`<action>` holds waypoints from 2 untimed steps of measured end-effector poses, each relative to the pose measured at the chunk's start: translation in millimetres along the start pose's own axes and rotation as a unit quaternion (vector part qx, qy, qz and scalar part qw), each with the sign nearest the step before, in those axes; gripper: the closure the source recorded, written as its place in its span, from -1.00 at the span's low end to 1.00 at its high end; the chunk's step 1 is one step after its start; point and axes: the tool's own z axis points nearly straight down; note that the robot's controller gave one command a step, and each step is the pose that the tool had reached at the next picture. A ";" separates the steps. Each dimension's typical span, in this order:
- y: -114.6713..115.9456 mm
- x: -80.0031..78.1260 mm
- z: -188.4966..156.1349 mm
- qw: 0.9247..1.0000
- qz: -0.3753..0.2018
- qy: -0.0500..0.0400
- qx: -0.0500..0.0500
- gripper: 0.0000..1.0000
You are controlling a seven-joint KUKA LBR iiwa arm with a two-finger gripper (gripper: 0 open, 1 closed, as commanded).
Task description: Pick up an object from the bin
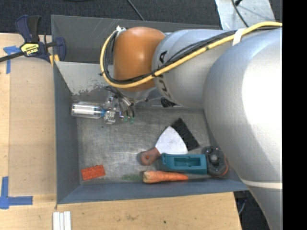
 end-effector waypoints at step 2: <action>9.8 1.3 -60.8 1.000 -0.002 0.004 0.002 1.00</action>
Offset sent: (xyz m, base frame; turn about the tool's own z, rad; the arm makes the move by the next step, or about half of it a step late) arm 0.0000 0.0120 0.0838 -0.0169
